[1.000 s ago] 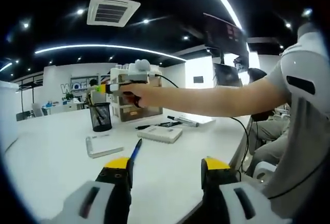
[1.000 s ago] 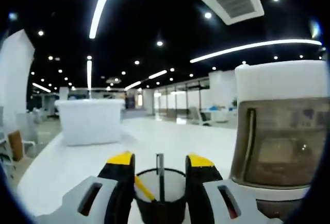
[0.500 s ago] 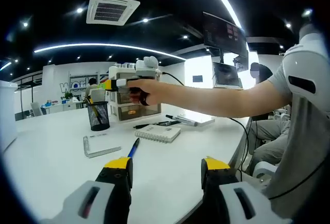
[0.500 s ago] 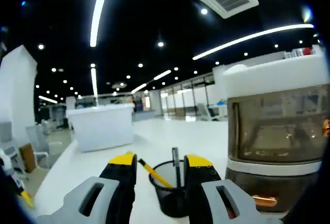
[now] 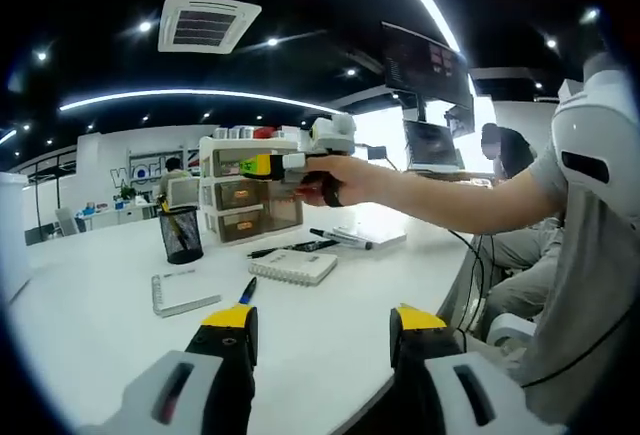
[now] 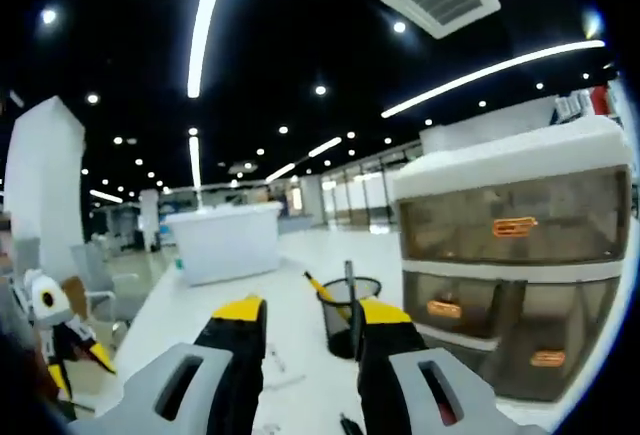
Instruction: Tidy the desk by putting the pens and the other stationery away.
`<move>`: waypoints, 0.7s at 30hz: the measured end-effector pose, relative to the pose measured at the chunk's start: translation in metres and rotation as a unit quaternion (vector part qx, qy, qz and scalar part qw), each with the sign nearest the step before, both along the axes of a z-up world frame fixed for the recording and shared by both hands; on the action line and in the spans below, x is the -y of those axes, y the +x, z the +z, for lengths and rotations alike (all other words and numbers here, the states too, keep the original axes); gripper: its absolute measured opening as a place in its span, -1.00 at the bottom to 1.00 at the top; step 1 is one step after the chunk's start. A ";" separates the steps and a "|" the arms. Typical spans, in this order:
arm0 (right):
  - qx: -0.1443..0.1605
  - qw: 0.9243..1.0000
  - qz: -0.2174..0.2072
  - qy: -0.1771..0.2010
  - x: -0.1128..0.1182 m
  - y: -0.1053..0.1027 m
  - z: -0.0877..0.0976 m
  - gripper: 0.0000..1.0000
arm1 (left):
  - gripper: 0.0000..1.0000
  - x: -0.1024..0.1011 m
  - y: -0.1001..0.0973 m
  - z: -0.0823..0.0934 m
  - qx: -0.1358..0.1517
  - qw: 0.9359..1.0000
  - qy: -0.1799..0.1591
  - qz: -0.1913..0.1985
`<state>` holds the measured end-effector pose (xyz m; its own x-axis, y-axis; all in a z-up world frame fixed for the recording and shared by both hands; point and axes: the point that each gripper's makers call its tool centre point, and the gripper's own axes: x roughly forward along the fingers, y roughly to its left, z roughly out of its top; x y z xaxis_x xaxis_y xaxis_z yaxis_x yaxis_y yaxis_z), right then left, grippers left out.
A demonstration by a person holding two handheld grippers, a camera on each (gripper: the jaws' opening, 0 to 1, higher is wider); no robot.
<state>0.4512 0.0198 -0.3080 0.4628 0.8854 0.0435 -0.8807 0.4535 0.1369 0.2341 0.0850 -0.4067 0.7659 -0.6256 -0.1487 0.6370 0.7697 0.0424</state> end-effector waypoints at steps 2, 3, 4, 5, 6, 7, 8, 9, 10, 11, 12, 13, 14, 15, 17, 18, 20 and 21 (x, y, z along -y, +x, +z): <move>0.007 1.000 -0.003 0.005 0.012 -0.011 0.003 -0.34 | 0.06 0.003 0.000 0.001 0.000 1.000 0.000 -0.002; 0.008 1.000 -0.003 0.006 0.014 -0.013 0.003 -0.34 | 0.06 0.006 -0.001 0.002 0.001 1.000 0.001 -0.004; 0.009 1.000 -0.004 0.007 0.017 -0.017 0.003 -0.34 | 0.06 0.008 -0.002 0.002 0.002 1.000 0.002 -0.006; 0.009 1.000 -0.003 0.008 0.021 -0.020 0.003 -0.34 | 0.06 0.009 -0.003 0.003 0.002 1.000 0.002 -0.008; 0.012 1.000 -0.003 0.008 0.026 -0.030 0.002 -0.34 | 0.06 0.012 -0.004 0.004 0.004 1.000 0.003 -0.012; 0.013 1.000 -0.002 0.008 0.029 -0.034 0.001 -0.34 | 0.06 0.014 -0.004 0.005 0.004 1.000 0.005 -0.013; 0.014 1.000 -0.002 0.007 0.030 -0.037 0.001 -0.34 | 0.06 0.014 -0.004 0.005 0.004 1.000 0.005 -0.013; 0.016 1.000 -0.003 0.007 0.031 -0.040 0.000 -0.34 | 0.06 0.015 -0.004 0.005 0.004 1.000 0.006 -0.013; 0.017 1.000 -0.003 0.006 0.033 -0.044 -0.001 -0.34 | 0.06 0.015 -0.004 0.005 0.004 1.000 0.007 -0.013; 0.018 1.000 -0.003 0.006 0.034 -0.048 -0.002 -0.34 | 0.06 0.016 -0.004 0.005 0.004 1.000 0.008 -0.014; 0.057 0.998 -0.021 -0.012 0.047 -0.068 -0.007 -0.34 | 0.06 0.021 -0.006 0.006 0.004 1.000 0.009 -0.017; 0.061 0.998 -0.023 -0.012 0.053 -0.072 -0.009 -0.33 | 0.06 0.022 -0.007 0.006 0.005 1.000 0.009 -0.018; 0.059 0.998 -0.023 -0.011 0.060 -0.077 -0.012 -0.32 | 0.06 0.023 -0.008 0.007 0.005 1.000 0.009 -0.019; 0.059 0.998 -0.023 -0.011 0.062 -0.078 -0.013 -0.29 | 0.06 0.023 -0.008 0.007 0.005 1.000 0.008 -0.019; 0.049 0.999 -0.011 -0.009 0.074 -0.089 -0.021 -0.25 | 0.06 0.028 -0.008 0.005 0.003 1.000 0.010 -0.023; 0.046 0.999 -0.010 -0.008 0.077 -0.096 -0.025 -0.24 | 0.06 0.029 -0.008 0.004 0.001 1.000 0.013 -0.025; 0.037 0.999 -0.008 -0.004 0.084 -0.107 -0.033 -0.24 | 0.06 0.032 -0.008 0.004 0.000 0.999 0.015 -0.029; 0.033 0.999 -0.007 -0.003 0.089 -0.109 -0.036 -0.24 | 0.06 0.033 -0.008 0.004 0.001 0.999 0.014 -0.032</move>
